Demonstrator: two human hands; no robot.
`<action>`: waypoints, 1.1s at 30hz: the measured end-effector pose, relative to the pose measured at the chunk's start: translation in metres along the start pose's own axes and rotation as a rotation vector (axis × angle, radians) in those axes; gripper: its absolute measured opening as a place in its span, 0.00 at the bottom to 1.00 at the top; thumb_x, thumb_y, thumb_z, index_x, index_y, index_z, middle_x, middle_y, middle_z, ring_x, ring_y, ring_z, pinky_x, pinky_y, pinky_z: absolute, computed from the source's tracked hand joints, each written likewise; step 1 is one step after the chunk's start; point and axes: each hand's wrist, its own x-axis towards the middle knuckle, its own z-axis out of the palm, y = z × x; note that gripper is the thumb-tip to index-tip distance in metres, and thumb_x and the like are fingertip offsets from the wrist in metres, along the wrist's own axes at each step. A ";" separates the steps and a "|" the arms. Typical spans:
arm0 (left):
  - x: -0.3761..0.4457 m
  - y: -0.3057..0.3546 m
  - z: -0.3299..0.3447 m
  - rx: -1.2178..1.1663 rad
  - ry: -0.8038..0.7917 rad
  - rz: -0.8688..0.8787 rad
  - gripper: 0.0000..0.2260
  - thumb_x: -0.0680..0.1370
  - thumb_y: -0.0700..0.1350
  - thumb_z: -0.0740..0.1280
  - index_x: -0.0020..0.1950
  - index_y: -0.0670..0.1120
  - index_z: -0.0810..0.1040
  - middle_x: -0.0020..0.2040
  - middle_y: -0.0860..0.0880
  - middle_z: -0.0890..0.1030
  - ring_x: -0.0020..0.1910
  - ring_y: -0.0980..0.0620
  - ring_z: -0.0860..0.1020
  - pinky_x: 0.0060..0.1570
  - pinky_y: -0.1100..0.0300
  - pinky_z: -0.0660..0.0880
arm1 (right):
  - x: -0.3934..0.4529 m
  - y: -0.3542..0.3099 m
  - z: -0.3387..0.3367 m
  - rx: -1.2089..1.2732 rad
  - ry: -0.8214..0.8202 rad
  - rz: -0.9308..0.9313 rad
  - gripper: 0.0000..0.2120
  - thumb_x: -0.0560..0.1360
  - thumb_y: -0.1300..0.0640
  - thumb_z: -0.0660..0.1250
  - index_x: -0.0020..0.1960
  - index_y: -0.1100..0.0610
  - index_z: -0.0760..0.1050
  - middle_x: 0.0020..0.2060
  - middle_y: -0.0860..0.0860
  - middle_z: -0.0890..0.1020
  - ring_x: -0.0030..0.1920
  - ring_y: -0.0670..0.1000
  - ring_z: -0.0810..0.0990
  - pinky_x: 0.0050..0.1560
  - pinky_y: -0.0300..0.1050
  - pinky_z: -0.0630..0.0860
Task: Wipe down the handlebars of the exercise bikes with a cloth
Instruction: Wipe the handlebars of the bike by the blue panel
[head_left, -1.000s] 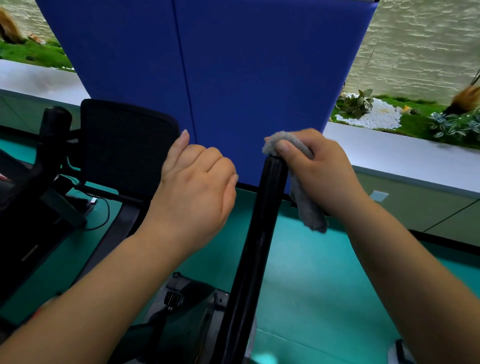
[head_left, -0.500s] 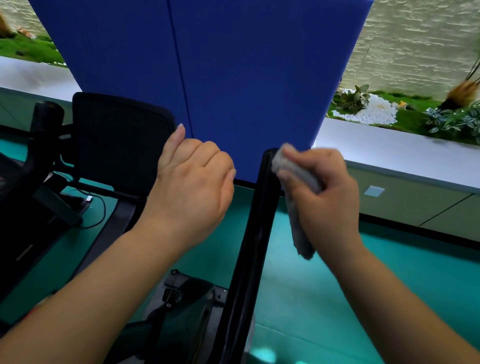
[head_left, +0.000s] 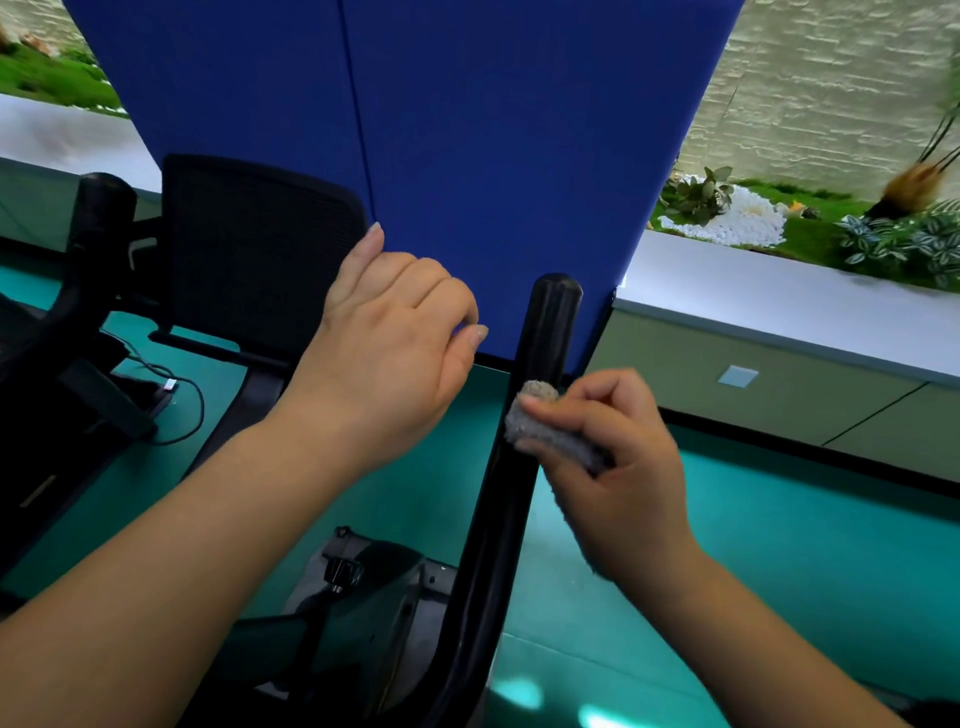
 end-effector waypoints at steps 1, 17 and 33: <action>-0.001 -0.001 -0.002 -0.015 -0.012 0.010 0.13 0.78 0.52 0.57 0.48 0.47 0.77 0.46 0.50 0.77 0.52 0.46 0.73 0.73 0.58 0.42 | 0.002 0.000 0.000 -0.010 0.001 -0.009 0.13 0.70 0.56 0.73 0.54 0.54 0.81 0.44 0.51 0.73 0.47 0.42 0.73 0.50 0.29 0.67; -0.015 -0.007 -0.008 -0.052 -0.052 0.062 0.22 0.77 0.57 0.54 0.66 0.49 0.72 0.68 0.52 0.71 0.74 0.51 0.59 0.72 0.63 0.37 | 0.010 -0.012 0.004 -0.083 -0.015 0.050 0.13 0.72 0.52 0.69 0.55 0.55 0.82 0.44 0.49 0.72 0.46 0.41 0.71 0.49 0.26 0.65; -0.014 -0.005 -0.005 -0.069 -0.071 0.033 0.20 0.78 0.56 0.54 0.63 0.49 0.73 0.66 0.52 0.72 0.73 0.50 0.60 0.73 0.61 0.38 | 0.044 -0.005 0.016 0.695 0.395 0.712 0.11 0.79 0.51 0.61 0.58 0.51 0.79 0.57 0.54 0.82 0.59 0.54 0.80 0.63 0.59 0.74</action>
